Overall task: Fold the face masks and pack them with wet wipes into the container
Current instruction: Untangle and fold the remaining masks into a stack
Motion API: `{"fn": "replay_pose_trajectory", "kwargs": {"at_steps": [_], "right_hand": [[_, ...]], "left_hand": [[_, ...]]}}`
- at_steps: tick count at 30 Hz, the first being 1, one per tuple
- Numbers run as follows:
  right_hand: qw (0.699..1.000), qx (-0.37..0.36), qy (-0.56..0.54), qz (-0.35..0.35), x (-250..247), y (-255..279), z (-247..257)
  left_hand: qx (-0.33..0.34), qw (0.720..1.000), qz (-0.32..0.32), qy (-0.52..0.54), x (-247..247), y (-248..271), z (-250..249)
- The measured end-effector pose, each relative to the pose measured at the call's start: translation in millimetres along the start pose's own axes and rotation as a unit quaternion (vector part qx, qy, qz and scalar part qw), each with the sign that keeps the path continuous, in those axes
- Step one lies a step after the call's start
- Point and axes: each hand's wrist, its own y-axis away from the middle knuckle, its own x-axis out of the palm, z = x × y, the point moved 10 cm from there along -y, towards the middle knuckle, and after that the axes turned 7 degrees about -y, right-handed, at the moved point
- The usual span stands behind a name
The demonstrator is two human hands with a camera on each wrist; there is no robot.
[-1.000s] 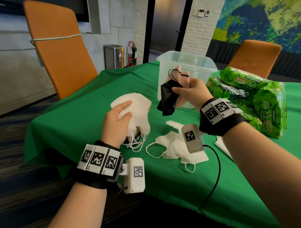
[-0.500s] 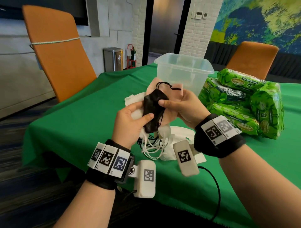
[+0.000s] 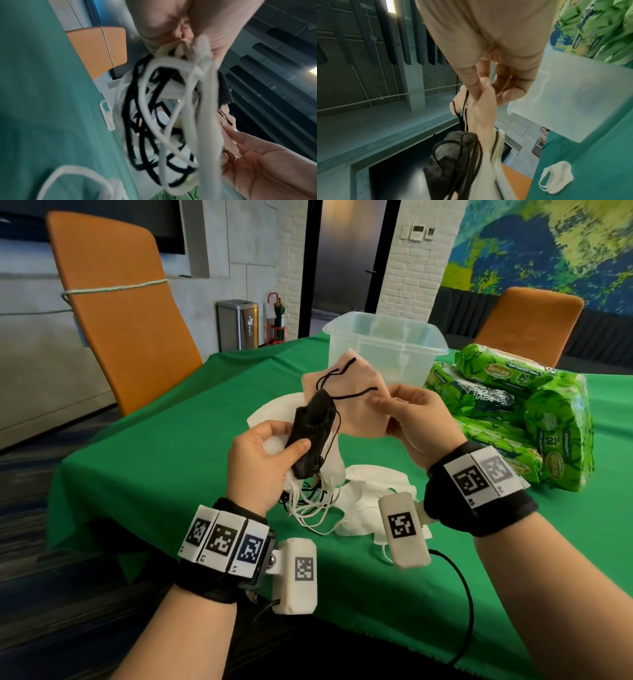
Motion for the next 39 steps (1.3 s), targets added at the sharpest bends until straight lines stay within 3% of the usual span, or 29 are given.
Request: {"fn": "replay_pose_trajectory", "kwargs": {"at_steps": [11, 16, 19, 23, 30, 33, 36, 39], "right_hand": [[0.999, -0.013, 0.033, -0.007, -2.9, 5.9, 10.5], [0.996, -0.036, 0.072, -0.03, -10.0, 7.0, 16.5], [0.995, -0.055, 0.064, -0.044, -13.3, 6.1, 21.7], [0.992, -0.094, 0.07, -0.052, -14.6, 5.0, 30.9], [0.983, -0.102, 0.06, -0.139, -28.9, 2.6, 38.1], [0.964, -0.149, 0.164, -0.148, -23.6, 10.3, 52.0], [0.916, -0.224, 0.305, -0.137, -2.6, 23.4, 67.1], [0.9, -0.288, 0.307, -0.111, 24.4, 39.6, 72.2]], "left_hand": [[0.016, 0.996, 0.037, -0.081, 6.2, 3.5, -4.0], [-0.017, 0.997, 0.026, -0.066, 2.1, 5.3, -3.2], [0.006, 0.995, 0.038, -0.092, 1.3, 5.9, -12.3], [0.038, 0.984, 0.014, -0.171, -2.1, 7.0, -15.8], [0.025, 0.984, -0.022, -0.172, -13.9, 0.8, -6.2], [0.03, 0.985, -0.041, -0.162, -19.8, 0.8, -9.5], [0.029, 0.989, -0.042, -0.136, -21.0, 3.9, -13.1], [0.025, 0.995, -0.036, -0.093, -19.3, 7.4, -17.7]]}}
